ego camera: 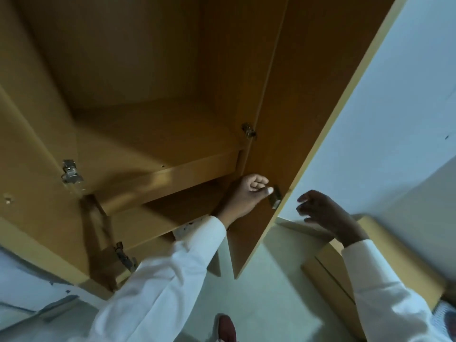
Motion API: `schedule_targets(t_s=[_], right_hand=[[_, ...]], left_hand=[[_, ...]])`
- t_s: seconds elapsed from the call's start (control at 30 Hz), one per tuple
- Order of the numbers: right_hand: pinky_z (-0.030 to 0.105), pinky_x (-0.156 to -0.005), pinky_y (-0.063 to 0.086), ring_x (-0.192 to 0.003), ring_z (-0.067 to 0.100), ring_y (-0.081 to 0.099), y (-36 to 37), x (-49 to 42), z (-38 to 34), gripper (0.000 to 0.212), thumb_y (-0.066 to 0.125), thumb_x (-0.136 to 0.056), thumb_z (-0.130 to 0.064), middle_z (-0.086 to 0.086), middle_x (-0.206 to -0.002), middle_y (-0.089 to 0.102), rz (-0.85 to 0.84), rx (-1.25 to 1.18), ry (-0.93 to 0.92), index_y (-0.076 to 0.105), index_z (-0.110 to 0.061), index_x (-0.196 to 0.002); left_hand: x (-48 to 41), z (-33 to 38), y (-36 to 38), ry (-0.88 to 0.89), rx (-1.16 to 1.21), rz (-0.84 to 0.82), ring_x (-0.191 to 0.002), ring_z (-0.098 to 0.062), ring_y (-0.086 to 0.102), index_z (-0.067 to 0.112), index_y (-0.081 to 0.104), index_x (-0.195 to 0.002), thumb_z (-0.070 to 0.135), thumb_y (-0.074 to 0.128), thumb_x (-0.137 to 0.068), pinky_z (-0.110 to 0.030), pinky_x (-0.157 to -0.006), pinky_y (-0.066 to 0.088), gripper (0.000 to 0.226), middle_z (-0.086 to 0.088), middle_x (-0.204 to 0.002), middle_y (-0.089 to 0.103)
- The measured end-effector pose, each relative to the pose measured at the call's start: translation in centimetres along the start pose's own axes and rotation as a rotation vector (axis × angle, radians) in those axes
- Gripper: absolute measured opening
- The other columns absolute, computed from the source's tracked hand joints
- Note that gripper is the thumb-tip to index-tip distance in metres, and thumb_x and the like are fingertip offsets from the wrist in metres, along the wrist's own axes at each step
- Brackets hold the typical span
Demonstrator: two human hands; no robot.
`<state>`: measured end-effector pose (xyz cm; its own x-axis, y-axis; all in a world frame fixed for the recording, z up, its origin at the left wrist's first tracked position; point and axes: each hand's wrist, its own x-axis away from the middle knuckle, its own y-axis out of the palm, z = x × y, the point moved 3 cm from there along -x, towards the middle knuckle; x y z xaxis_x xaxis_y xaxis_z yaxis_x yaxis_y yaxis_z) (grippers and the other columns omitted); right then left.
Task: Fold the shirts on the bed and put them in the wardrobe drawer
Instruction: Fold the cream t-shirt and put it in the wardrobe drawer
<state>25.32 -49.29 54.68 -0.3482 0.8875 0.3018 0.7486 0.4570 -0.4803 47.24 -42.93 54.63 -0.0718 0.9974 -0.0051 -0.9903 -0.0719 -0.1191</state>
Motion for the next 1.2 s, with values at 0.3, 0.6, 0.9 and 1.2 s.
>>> schedule_targets(t_s=[0.3,0.6,0.9,1.2], right_hand=[[0.024,-0.071,0.054,-0.073,0.002,0.064,4.8,0.8,-4.9,0.024,0.053,-0.091,0.004,-0.003,-0.081,0.068,-0.042,0.304,-0.259,0.069,-0.014,-0.089],[0.038,-0.089,0.055,-0.104,0.02,0.064,1.0,-0.2,-4.2,0.034,0.054,-0.096,-0.008,0.0,-0.12,0.06,0.338,0.255,-0.241,0.049,-0.019,-0.129],[0.049,-0.086,0.058,-0.091,0.02,0.071,0.7,-0.4,-4.5,0.022,0.051,-0.097,-0.002,0.005,-0.097,0.073,0.134,-0.065,-0.344,0.067,-0.014,-0.105],[0.03,-0.075,0.06,-0.086,0.012,0.07,2.6,-2.5,-8.8,0.026,0.057,-0.097,-0.013,0.002,-0.102,0.072,0.173,-0.02,-0.506,0.069,-0.018,-0.119]], left_hand=[[-0.5,4.3,3.1,0.217,-0.392,0.149,-0.115,-0.024,0.057,0.02,0.045,-0.137,0.04,0.059,-0.094,-0.042,-0.091,0.054,0.05,-0.007,-0.135,0.052],[-1.5,5.3,1.5,0.234,-0.466,0.131,-0.121,-0.022,0.056,0.019,0.045,-0.14,0.038,0.054,-0.097,-0.035,-0.093,0.052,0.048,-0.005,-0.138,0.053],[-2.0,5.6,3.0,0.251,-0.553,0.296,-0.121,-0.023,0.054,0.017,0.044,-0.137,0.049,0.059,-0.091,-0.036,-0.099,0.048,0.057,-0.004,-0.134,0.055],[-0.5,5.5,-1.9,0.273,-0.52,0.518,-0.084,-0.012,0.061,0.021,0.057,-0.111,0.044,0.064,-0.084,-0.027,-0.073,0.054,0.036,0.006,-0.098,0.065]])
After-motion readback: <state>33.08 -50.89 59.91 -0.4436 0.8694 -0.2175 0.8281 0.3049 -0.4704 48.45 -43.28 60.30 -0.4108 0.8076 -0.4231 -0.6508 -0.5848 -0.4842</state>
